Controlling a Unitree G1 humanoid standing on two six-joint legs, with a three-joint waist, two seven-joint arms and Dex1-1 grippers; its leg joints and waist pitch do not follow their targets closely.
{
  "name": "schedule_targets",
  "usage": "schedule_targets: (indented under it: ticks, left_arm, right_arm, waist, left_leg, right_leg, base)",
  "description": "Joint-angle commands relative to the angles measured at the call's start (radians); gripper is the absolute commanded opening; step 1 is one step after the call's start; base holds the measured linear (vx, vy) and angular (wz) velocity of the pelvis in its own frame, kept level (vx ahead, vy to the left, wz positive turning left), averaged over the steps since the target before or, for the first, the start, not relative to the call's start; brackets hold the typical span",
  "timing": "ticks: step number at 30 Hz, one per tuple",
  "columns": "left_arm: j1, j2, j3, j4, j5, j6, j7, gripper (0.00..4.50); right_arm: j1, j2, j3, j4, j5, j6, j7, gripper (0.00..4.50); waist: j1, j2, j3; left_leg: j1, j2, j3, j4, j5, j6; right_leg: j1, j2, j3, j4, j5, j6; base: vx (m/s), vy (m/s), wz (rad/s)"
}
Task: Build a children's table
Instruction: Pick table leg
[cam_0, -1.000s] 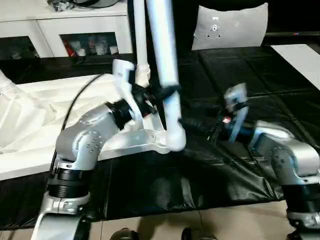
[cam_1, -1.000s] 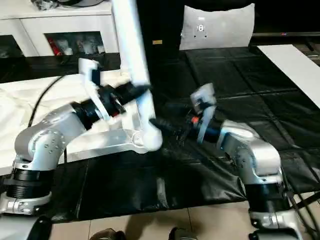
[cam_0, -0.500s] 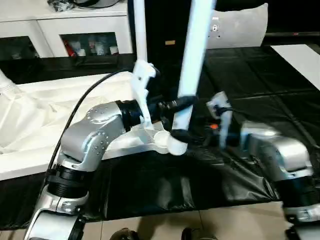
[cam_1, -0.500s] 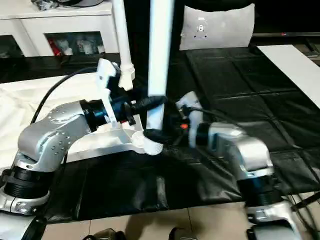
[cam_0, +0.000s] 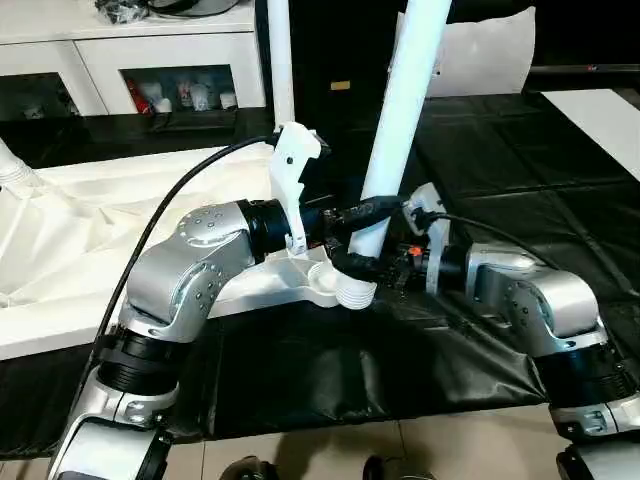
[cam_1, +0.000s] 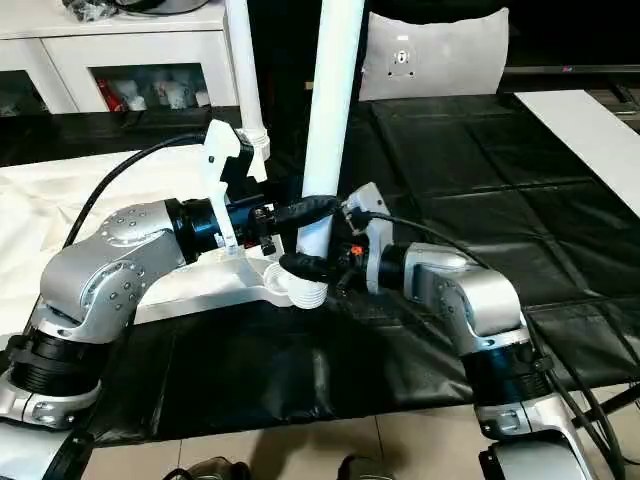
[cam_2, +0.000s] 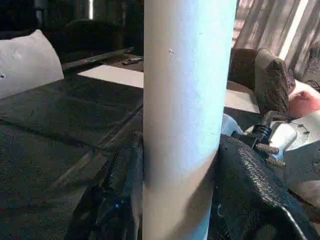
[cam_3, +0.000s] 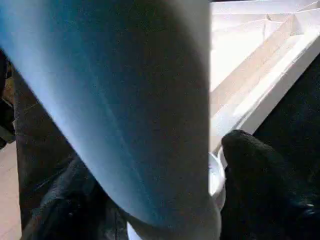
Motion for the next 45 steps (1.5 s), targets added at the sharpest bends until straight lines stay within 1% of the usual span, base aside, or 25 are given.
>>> schedule_targets:
  ticks: [1,4,6,12,20,21,22,23,24,26,28,29,30,31,32,33,34,36,37,39,41,42,43,44,45]
  left_arm:
    - [-0.030,-0.002,-0.005,-0.013,0.000,-0.014,-0.010,1.82]
    - [-0.032,-0.003,-0.005,-0.008,0.011,-0.019,-0.015,1.82]
    - [-0.032,-0.003,-0.005,-0.007,0.012,-0.019,-0.016,1.82]
    - [-0.032,-0.002,-0.011,-0.012,0.018,-0.020,-0.021,1.82]
    - [-0.030,-0.001,-0.023,-0.032,0.027,-0.023,-0.032,1.82]
    - [-0.029,-0.003,-0.022,-0.035,0.023,-0.019,-0.032,1.82]
    - [-0.024,-0.014,-0.004,-0.047,-0.022,0.018,-0.037,1.82]
    - [-0.022,-0.019,0.005,-0.052,-0.042,0.030,-0.039,1.82]
    - [-0.019,-0.026,0.017,-0.058,-0.066,0.045,-0.042,2.17]
    - [-0.020,-0.036,0.030,-0.055,-0.077,0.046,-0.032,2.51]
    - [-0.022,-0.051,0.044,-0.049,-0.090,0.045,-0.025,2.53]
    - [-0.023,-0.057,0.048,-0.048,-0.095,0.043,-0.023,2.62]
    - [-0.023,-0.071,0.060,-0.047,-0.113,0.046,-0.018,2.86]
    - [-0.023,-0.100,0.090,-0.048,-0.159,0.062,-0.007,2.86]
    - [-0.023,-0.109,0.100,-0.048,-0.172,0.067,-0.003,2.92]
    - [-0.023,-0.135,0.132,-0.048,-0.214,0.088,0.015,2.94]
    - [-0.024,-0.147,0.148,-0.046,-0.231,0.098,0.024,2.97]
    - [-0.023,-0.156,0.169,-0.042,-0.259,0.111,0.028,3.20]
    - [-0.021,-0.161,0.179,-0.043,-0.273,0.111,0.025,3.32]
    - [-0.016,-0.167,0.192,-0.047,-0.293,0.112,0.024,3.35]
    - [-0.007,-0.177,0.207,-0.057,-0.306,0.102,0.031,3.37]
    - [0.000,-0.179,0.214,-0.065,-0.307,0.098,0.036,3.48]
    - [0.001,-0.179,0.214,-0.066,-0.307,0.098,0.037,3.48]
    - [0.016,-0.169,0.213,-0.081,-0.286,0.089,0.039,3.48]
    - [0.016,-0.169,0.213,-0.081,-0.286,0.089,0.039,3.56]
  right_arm:
    - [-0.018,-0.006,0.009,0.013,-0.013,0.005,-0.001,3.01]
    - [-0.018,-0.010,0.025,0.012,-0.025,0.011,0.011,2.93]
    - [-0.019,-0.010,0.026,0.013,-0.026,0.012,0.011,2.67]
    - [-0.024,-0.007,0.023,0.019,-0.025,0.010,0.006,2.21]
    - [-0.019,0.008,0.014,0.016,-0.020,0.006,0.002,2.06]
    - [-0.018,0.011,0.013,0.015,-0.019,0.005,0.000,2.04]
    - [-0.013,0.016,0.012,0.011,-0.018,0.001,-0.004,2.04]
    - [-0.010,0.018,0.011,0.010,-0.017,0.000,-0.005,2.04]
    - [-0.008,0.021,0.010,0.008,-0.017,-0.002,-0.007,2.04]
    - [-0.003,0.021,0.013,-0.001,-0.015,-0.005,-0.002,2.02]
    - [0.001,0.025,0.016,-0.006,-0.017,-0.005,-0.005,2.01]
    - [0.001,0.026,0.017,-0.004,-0.020,-0.008,-0.007,2.00]
    - [0.002,0.028,0.016,-0.002,-0.022,-0.010,-0.009,1.99]
    - [0.006,0.040,0.003,0.003,-0.020,-0.010,-0.030,1.98]
    - [0.007,0.044,-0.002,0.004,-0.020,-0.009,-0.038,1.98]
    - [0.009,0.058,-0.022,0.010,-0.017,0.002,-0.070,1.98]
    - [0.009,0.063,-0.030,0.010,-0.014,0.002,-0.076,1.98]
    - [0.013,0.070,-0.046,0.002,0.001,0.017,-0.084,1.98]
    - [0.017,0.075,-0.055,-0.006,0.008,0.022,-0.091,1.98]
    - [0.022,0.078,-0.060,-0.013,0.011,0.022,-0.096,1.97]
    - [0.037,0.094,-0.077,-0.019,0.010,-0.038,-0.107,1.96]
    - [0.043,0.114,-0.099,-0.020,0.008,-0.072,-0.134,1.94]
    - [0.044,0.117,-0.102,-0.021,0.008,-0.077,-0.138,1.94]
    - [0.050,0.136,-0.129,-0.030,0.005,-0.087,-0.182,1.94]
    - [0.050,0.136,-0.129,-0.030,0.005,-0.087,-0.182,1.93]
  waist:
    - [-0.001,-0.014,-0.092]
    - [-0.002,-0.016,-0.092]
    - [-0.002,-0.015,-0.092]
    - [-0.002,-0.014,-0.093]
    - [-0.001,-0.014,-0.093]
    - [-0.002,-0.015,-0.093]
    - [-0.001,-0.014,-0.093]
    - [-0.002,-0.015,-0.093]
    - [-0.001,-0.015,-0.093]
    - [-0.001,-0.015,-0.093]
    - [-0.001,-0.013,-0.093]
    - [0.000,-0.008,-0.093]
    - [-0.001,-0.011,-0.093]
    - [0.002,-0.001,-0.092]
    - [0.000,0.000,-0.092]
    - [0.001,-0.001,-0.093]
    - [0.000,0.004,-0.091]
    - [-0.001,-0.001,-0.091]
    - [-0.002,-0.001,-0.090]
    - [0.001,0.002,-0.093]
    - [0.001,-0.001,-0.093]
    - [0.000,-0.001,-0.092]
    - [-0.001,-0.001,-0.092]
    - [-0.005,-0.002,-0.091]
    - [-0.006,-0.002,-0.092]
  left_leg:
    - [0.014,0.036,-0.008,-0.056,-0.155,0.047]
    - [0.013,0.035,-0.009,-0.056,-0.156,0.045]
    - [0.014,0.036,-0.009,-0.056,-0.156,0.044]
    - [0.013,0.036,-0.009,-0.055,-0.159,0.046]
    - [0.012,0.036,-0.010,-0.055,-0.158,0.044]
    - [0.013,0.036,-0.010,-0.055,-0.157,0.044]
    - [0.013,0.036,-0.010,-0.055,-0.159,0.044]
    - [0.013,0.036,-0.009,-0.055,-0.158,0.043]
    - [0.012,0.034,-0.009,-0.054,-0.156,0.043]
    - [0.014,0.035,-0.009,-0.054,-0.158,0.044]
    - [0.013,0.035,-0.008,-0.054,-0.157,0.044]
    - [0.014,0.036,-0.009,-0.054,-0.164,0.043]
    - [0.013,0.034,-0.009,-0.053,-0.168,0.043]
    - [0.014,0.034,-0.011,-0.054,-0.173,0.041]
    - [0.013,0.034,-0.010,-0.054,-0.176,0.041]
    - [0.013,0.032,-0.010,-0.053,-0.179,0.038]
    - [0.013,0.032,-0.011,-0.054,-0.183,0.038]
    - [0.014,0.031,-0.011,-0.054,-0.196,0.041]
    - [0.015,0.030,-0.011,-0.055,-0.203,0.043]
    - [0.018,0.033,-0.012,-0.055,-0.197,0.038]
    - [0.016,0.034,-0.011,-0.055,-0.203,0.039]
    - [0.014,0.034,-0.012,-0.056,-0.206,0.039]
    - [0.014,0.034,-0.012,-0.056,-0.206,0.040]
    - [0.013,0.032,-0.012,-0.056,-0.209,0.040]
    - [0.012,0.032,-0.013,-0.058,-0.205,0.037]
  right_leg:
    - [0.060,-0.066,0.039,-0.071,-0.370,-0.155]
    - [0.060,-0.065,0.039,-0.071,-0.380,-0.148]
    - [0.059,-0.066,0.039,-0.072,-0.384,-0.145]
    - [0.058,-0.065,0.038,-0.070,-0.378,-0.146]
    - [0.059,-0.066,0.039,-0.069,-0.378,-0.147]
    - [0.059,-0.065,0.039,-0.069,-0.377,-0.147]
    - [0.058,-0.066,0.039,-0.070,-0.377,-0.148]
    - [0.059,-0.066,0.040,-0.069,-0.374,-0.150]
    - [0.059,-0.066,0.039,-0.069,-0.377,-0.152]
    - [0.058,-0.065,0.039,-0.070,-0.382,-0.150]
    - [0.058,-0.065,0.039,-0.071,-0.380,-0.151]
    - [0.057,-0.066,0.038,-0.072,-0.378,-0.152]
    - [0.058,-0.065,0.038,-0.071,-0.378,-0.153]
    - [0.058,-0.066,0.037,-0.070,-0.382,-0.154]
    - [0.058,-0.064,0.037,-0.073,-0.381,-0.154]
    - [0.059,-0.065,0.036,-0.073,-0.379,-0.159]
    - [0.058,-0.064,0.035,-0.073,-0.378,-0.163]
    - [0.058,-0.061,0.033,-0.076,-0.385,-0.160]
    - [0.058,-0.060,0.033,-0.079,-0.400,-0.151]
    - [0.055,-0.062,0.033,-0.080,-0.404,-0.152]
    - [0.057,-0.062,0.033,-0.078,-0.397,-0.152]
    - [0.058,-0.064,0.032,-0.078,-0.402,-0.149]
    - [0.056,-0.064,0.033,-0.080,-0.407,-0.141]
    - [0.057,-0.063,0.031,-0.080,-0.417,-0.136]
    - [0.059,-0.064,0.031,-0.080,-0.431,-0.126]
  base:
    - [0.000,0.000,0.00]
    - [0.000,0.000,0.00]
    - [0.000,0.000,0.00]
    - [0.000,0.000,0.00]
    - [0.000,0.000,0.00]
    - [0.000,0.000,0.00]
    - [0.000,0.000,0.00]
    - [0.000,0.000,0.00]
    - [0.000,0.000,0.00]
    - [0.000,0.000,0.00]
    - [0.000,0.000,0.00]
    - [0.000,0.000,0.00]
    - [0.000,0.000,0.00]
    - [0.000,0.000,0.00]
    - [0.000,0.000,0.00]
    - [0.000,0.000,0.00]
    - [0.000,0.000,0.00]
    - [0.000,0.000,0.00]
    - [0.000,0.000,0.00]
    - [0.000,0.000,0.00]
    - [0.000,0.000,0.00]
    - [0.000,0.000,0.00]
    - [0.000,0.000,0.00]
    - [0.000,0.000,0.00]
    - [0.000,0.000,0.00]
